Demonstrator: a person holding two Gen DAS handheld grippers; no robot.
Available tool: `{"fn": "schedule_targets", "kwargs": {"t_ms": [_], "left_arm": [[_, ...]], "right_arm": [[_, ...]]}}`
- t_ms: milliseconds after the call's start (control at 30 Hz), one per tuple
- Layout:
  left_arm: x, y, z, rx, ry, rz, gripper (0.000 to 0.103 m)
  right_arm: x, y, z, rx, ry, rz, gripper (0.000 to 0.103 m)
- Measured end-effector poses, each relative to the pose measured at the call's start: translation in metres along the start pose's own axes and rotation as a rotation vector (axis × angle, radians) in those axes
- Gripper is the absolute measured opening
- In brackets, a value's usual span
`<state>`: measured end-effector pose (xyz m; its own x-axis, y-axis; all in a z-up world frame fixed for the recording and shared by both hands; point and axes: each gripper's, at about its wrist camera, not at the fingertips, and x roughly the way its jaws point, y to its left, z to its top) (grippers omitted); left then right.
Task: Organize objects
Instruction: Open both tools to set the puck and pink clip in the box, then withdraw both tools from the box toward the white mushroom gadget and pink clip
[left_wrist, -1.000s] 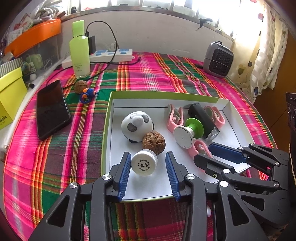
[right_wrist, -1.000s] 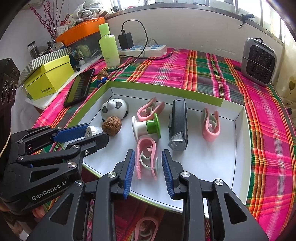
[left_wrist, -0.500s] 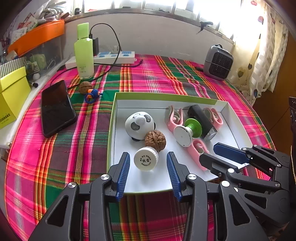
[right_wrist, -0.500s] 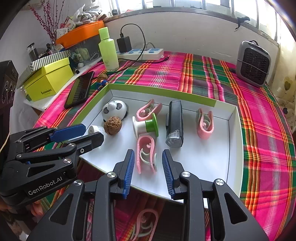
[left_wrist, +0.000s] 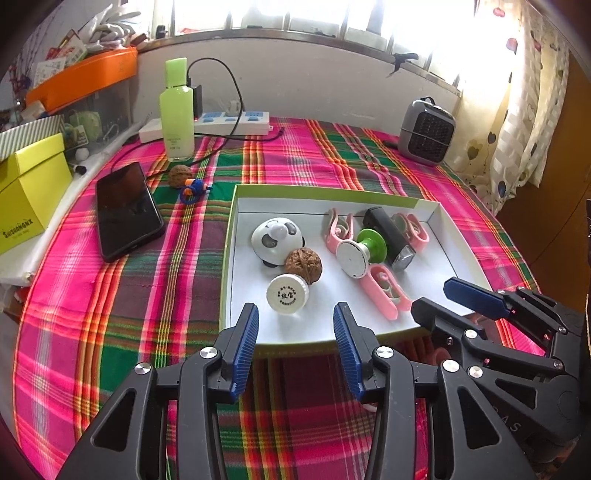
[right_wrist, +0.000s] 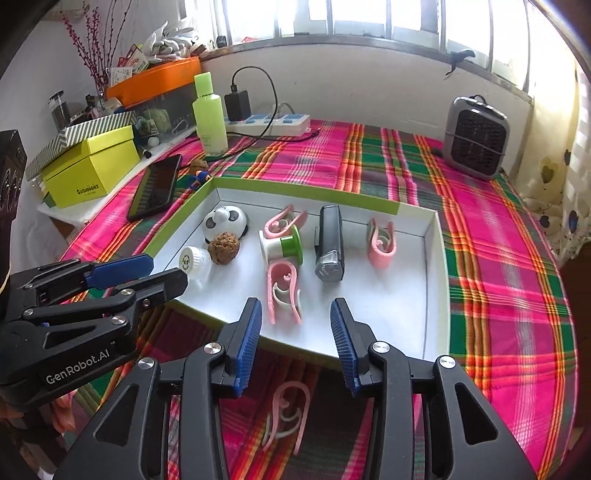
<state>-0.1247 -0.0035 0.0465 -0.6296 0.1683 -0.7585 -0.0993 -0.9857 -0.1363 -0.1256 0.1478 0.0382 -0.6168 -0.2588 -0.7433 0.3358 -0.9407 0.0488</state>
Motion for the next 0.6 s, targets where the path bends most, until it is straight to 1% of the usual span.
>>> {"fn": "schedule_targets", "kwargs": {"t_ms": [200,600], "left_arm": [[-0.011,-0.003,-0.006,0.003,-0.020,-0.006,0.041],[-0.023,-0.010,-0.019,0.019,-0.034,-0.029,0.041]], "right_arm": [[-0.014,0.004,-0.006,-0.012,-0.033,-0.041,0.040],[-0.031,0.005,-0.021,0.002,-0.055,-0.073,0.040]]}}
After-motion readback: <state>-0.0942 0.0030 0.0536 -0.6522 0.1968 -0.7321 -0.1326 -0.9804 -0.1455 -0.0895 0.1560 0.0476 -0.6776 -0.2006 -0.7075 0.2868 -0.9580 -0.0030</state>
